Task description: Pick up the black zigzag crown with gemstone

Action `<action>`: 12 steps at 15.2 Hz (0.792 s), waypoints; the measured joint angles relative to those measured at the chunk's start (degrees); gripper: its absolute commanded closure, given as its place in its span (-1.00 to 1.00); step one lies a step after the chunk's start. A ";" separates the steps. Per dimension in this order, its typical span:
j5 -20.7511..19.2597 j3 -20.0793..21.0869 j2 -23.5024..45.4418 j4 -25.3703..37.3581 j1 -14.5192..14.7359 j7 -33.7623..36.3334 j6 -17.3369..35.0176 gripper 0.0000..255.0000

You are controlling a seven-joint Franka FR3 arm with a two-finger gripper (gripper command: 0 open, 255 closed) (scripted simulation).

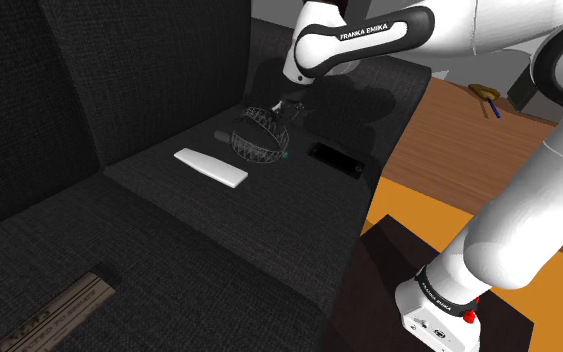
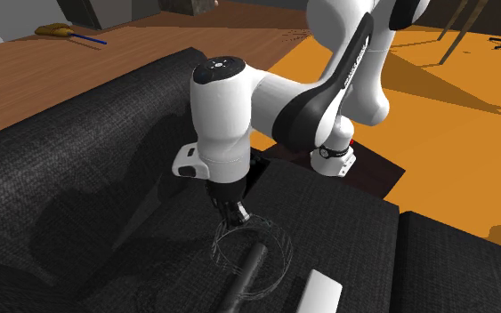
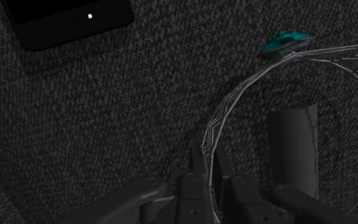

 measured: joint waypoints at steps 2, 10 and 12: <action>-0.02 -0.03 -0.37 1.00 -0.04 0.02 -1.38 1.00; -0.08 -0.11 -1.85 5.44 -0.13 0.26 -7.29 1.00; -0.13 -0.08 -1.89 6.93 -0.09 0.45 -8.83 1.00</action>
